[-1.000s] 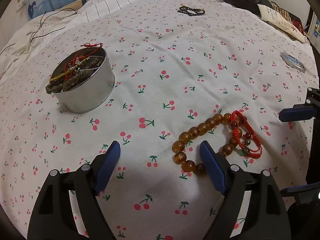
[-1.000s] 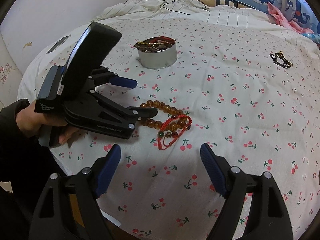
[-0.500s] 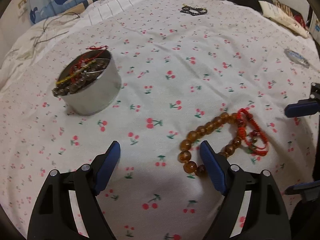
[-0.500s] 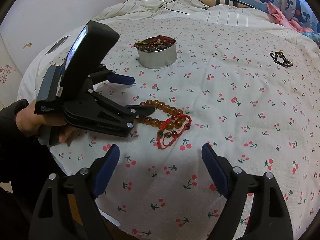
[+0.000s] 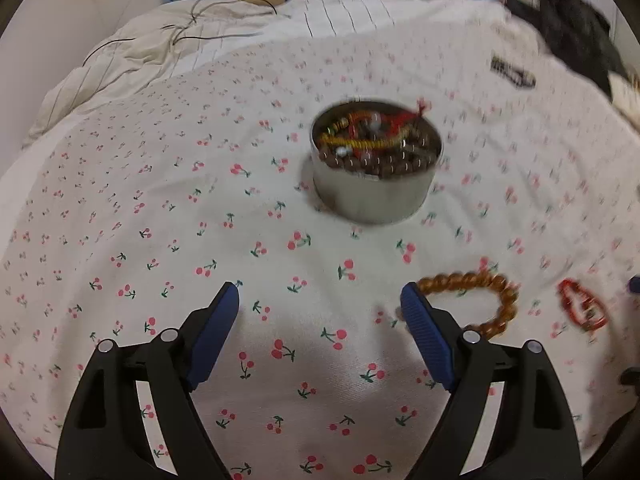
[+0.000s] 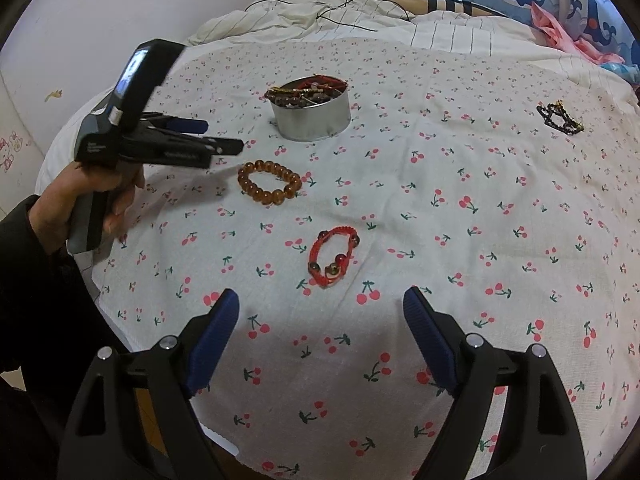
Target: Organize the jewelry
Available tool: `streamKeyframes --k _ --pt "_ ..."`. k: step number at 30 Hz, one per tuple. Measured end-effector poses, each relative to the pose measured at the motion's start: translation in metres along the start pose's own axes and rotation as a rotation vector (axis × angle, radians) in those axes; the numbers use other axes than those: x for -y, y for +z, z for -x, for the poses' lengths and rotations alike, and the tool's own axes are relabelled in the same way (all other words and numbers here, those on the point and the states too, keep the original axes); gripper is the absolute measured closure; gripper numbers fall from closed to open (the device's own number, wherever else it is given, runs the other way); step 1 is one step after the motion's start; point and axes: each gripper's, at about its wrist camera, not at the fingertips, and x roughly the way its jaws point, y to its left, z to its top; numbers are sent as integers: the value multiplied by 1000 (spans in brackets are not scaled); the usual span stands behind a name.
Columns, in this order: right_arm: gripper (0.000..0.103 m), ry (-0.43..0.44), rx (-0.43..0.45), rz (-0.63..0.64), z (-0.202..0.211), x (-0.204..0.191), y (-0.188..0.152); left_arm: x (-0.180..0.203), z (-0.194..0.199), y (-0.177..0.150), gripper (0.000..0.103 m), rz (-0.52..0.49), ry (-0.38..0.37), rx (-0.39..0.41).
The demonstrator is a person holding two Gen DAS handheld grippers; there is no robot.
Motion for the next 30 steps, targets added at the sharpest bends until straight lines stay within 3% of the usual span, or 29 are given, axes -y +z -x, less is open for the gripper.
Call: streamKeyframes --k 3,6,14,26,30 --pt "22 4 13 -4 2 1 1 10 5 -1 24 -29 -45 32" --pt "22 18 33 -15 3 3 5 22 -1 -2 24 -39 -124 -2" --pt "22 59 9 30 -15 -2 18 51 -13 -15 23 -100 -132 -66" --pt "23 80 -62 80 -47 -5 23 41 -21 -16 22 -28 -188 -93" --pt "32 66 -82 82 -55 -2 25 36 -22 -17 21 3 -203 -95"
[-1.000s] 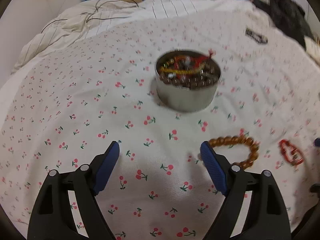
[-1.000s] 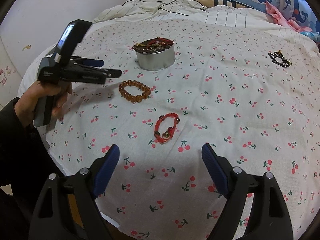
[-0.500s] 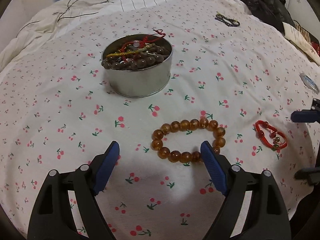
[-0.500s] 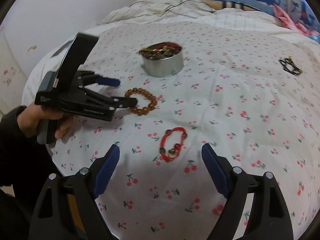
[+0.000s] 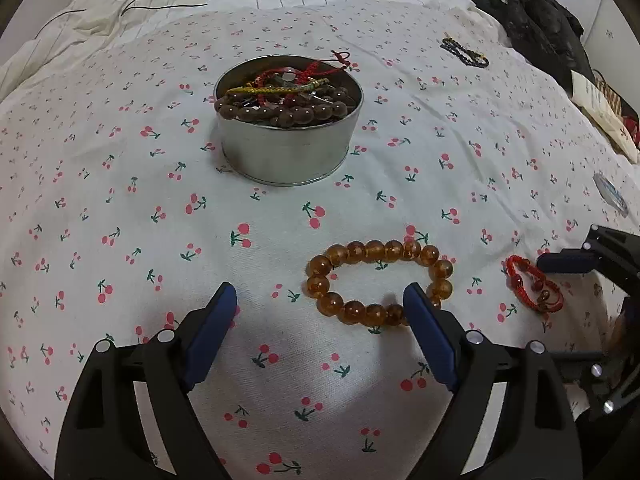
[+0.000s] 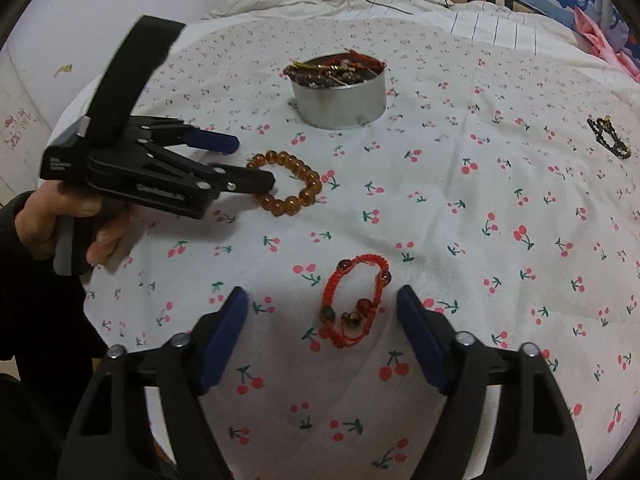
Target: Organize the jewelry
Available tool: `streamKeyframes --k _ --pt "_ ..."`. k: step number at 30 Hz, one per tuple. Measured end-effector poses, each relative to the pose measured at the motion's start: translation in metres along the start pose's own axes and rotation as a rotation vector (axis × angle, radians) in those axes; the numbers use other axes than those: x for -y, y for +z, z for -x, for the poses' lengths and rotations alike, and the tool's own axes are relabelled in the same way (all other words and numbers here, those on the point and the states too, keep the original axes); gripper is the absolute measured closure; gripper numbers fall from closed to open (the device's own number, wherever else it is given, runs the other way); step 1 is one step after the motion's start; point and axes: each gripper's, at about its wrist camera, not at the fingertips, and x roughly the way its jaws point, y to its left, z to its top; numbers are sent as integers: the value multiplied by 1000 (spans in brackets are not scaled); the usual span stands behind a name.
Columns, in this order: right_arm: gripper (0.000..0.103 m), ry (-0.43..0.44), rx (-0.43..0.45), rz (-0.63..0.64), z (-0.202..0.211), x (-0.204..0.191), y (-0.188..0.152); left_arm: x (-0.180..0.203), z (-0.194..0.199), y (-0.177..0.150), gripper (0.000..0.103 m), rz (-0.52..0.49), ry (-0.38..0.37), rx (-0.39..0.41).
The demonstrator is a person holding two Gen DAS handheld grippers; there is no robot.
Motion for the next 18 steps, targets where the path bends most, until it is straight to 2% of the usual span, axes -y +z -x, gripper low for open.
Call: streamKeyframes --k 5,12,18 --pt "43 -13 -18 -20 -5 7 1 -5 -1 0 16 58 -35 5" --pt "44 16 -21 -60 -3 13 0 1 2 0 16 47 -82 24" --pt "43 108 4 -170 6 31 -2 10 1 -1 16 14 -81 18"
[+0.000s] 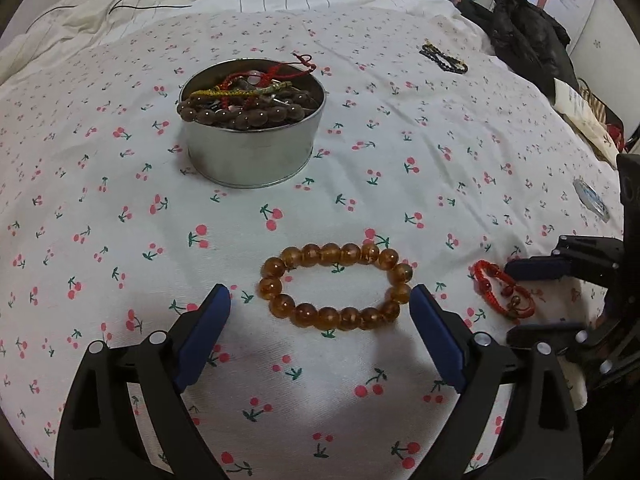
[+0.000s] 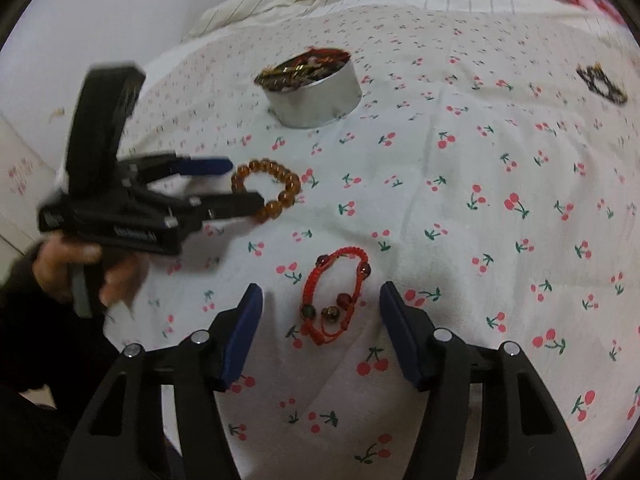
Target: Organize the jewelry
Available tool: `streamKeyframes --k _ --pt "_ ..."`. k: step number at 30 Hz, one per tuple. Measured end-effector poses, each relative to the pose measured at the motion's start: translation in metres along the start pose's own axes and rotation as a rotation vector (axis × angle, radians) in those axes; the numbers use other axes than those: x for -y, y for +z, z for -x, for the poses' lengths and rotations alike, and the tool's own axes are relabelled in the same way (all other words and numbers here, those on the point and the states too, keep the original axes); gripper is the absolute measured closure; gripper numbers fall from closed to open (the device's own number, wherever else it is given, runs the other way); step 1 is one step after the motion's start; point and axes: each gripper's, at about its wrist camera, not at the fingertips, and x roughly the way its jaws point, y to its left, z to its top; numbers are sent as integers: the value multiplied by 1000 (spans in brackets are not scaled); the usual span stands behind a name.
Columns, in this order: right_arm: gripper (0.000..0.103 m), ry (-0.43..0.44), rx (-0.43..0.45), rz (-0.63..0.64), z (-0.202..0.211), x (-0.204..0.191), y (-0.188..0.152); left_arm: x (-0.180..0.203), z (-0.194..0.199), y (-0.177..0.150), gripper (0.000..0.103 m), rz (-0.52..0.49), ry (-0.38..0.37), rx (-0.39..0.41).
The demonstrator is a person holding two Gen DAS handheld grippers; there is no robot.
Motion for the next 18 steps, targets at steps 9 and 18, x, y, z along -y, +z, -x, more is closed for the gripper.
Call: streamKeyframes --k 9,18 --pt "71 -148 14 29 -2 2 2 -18 -6 1 19 129 -54 -16" --pt "85 -297 9 199 -14 -20 -4 15 -10 0 52 -32 79 -1"
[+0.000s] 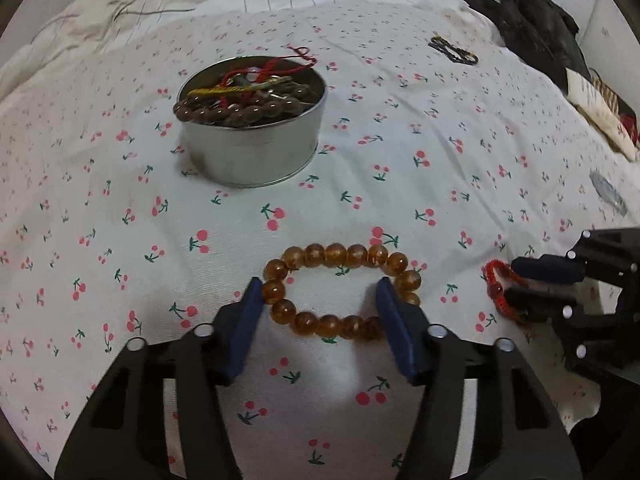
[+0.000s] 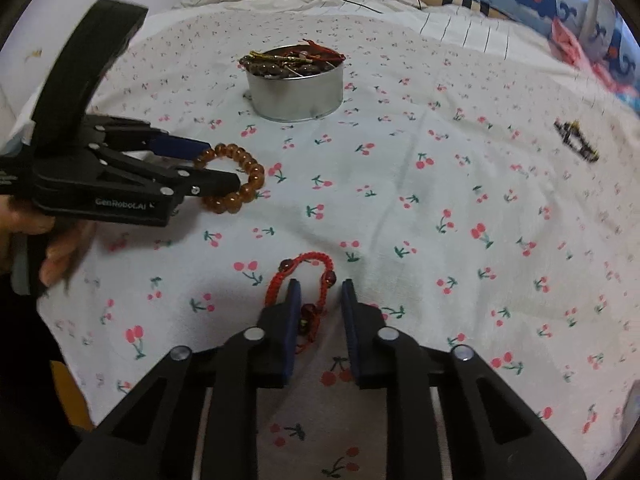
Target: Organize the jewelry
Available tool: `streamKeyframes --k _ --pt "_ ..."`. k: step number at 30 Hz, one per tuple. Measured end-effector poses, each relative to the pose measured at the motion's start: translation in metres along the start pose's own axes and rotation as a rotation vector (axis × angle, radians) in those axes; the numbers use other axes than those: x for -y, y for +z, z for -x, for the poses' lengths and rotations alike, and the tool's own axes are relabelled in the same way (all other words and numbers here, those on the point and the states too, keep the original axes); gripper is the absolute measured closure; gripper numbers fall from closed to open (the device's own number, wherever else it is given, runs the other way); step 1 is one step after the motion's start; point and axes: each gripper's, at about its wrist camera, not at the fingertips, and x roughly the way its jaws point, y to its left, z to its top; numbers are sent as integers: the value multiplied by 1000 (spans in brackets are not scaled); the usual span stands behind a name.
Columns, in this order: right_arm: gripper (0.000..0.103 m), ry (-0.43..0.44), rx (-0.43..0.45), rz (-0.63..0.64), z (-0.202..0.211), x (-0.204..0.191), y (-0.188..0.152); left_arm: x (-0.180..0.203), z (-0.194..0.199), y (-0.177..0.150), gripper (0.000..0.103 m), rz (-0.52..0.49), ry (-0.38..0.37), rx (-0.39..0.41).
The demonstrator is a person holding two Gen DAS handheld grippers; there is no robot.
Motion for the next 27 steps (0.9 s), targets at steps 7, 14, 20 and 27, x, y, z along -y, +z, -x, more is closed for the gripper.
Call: streamKeyframes --k 7,14,20,27 --pt "93 -26 -2 -49 -1 12 0 -17 0 0 83 21 37 -5" --pt "94 -151 46 61 -6 -4 25 -38 10 2 86 48 138 31" --pt "94 -129 90 22 -4 19 57 -43 10 4 86 58 144 32" --pt "59 -29 58 -60 -12 38 52 -33 6 2 61 37 92 16"
